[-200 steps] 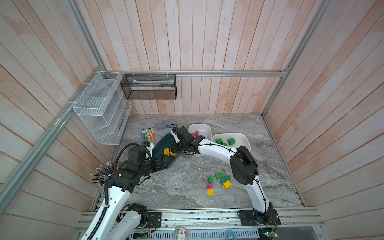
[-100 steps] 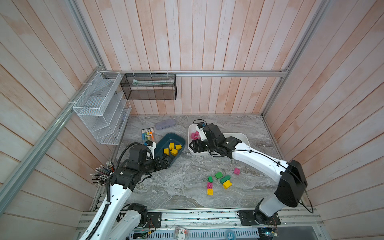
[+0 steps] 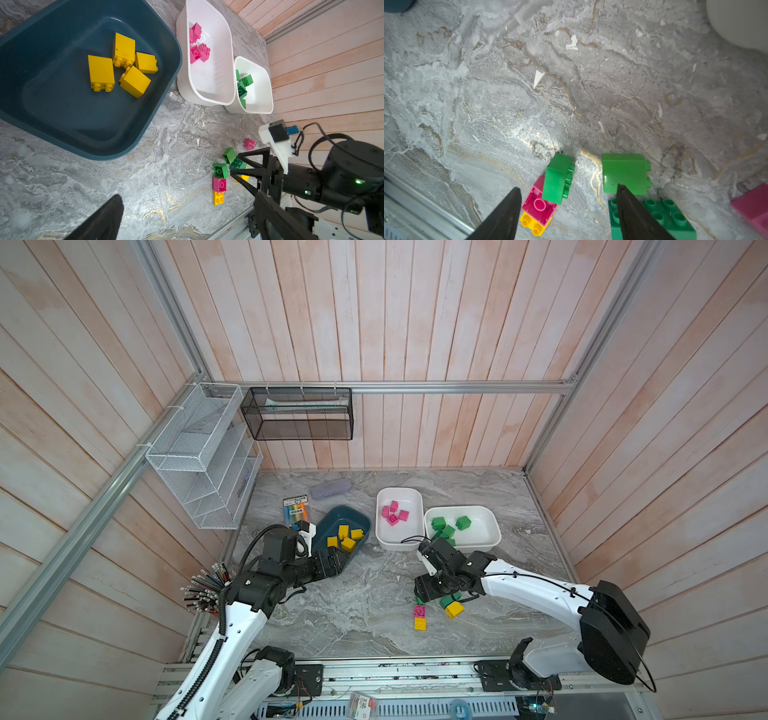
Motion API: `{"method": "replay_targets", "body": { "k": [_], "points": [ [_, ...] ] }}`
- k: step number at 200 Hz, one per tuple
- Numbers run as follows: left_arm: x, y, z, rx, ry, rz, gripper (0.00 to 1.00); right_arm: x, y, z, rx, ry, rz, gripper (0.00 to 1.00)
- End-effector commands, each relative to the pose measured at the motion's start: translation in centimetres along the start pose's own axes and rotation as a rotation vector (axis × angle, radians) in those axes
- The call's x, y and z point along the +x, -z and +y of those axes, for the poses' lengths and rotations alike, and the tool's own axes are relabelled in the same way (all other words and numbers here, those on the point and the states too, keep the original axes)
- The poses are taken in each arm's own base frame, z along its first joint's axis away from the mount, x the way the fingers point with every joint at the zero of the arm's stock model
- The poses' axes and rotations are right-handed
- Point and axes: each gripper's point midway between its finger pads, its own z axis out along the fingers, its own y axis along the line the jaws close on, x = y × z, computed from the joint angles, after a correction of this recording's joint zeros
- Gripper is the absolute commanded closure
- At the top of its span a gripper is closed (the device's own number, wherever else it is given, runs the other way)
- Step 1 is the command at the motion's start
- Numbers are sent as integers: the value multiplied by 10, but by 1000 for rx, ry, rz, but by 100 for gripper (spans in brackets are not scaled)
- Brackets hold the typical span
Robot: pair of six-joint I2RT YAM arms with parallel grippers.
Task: Sort the legos into containers by color
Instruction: 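Lower the right gripper to the pile and grasp a green brick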
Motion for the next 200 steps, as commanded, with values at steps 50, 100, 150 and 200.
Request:
{"method": "replay_targets", "body": {
  "k": [50, 100, 150, 200],
  "points": [
    [4, 4, 1, 13, 13, -17, 0, 3, -32, 6, 41, 34, 66, 43],
    [7, 2, 4, 9, 14, -14, 0, 22, -41, -1, 102, 64, 140, 55],
    [6, 1, 3, 19, 16, -17, 0, 23, -44, -6, 129, 61, 138, 66],
    [5, 1, 1, 20, 13, -7, 0, -12, -15, -2, 152, 33, 21, 79]
  ]
}}
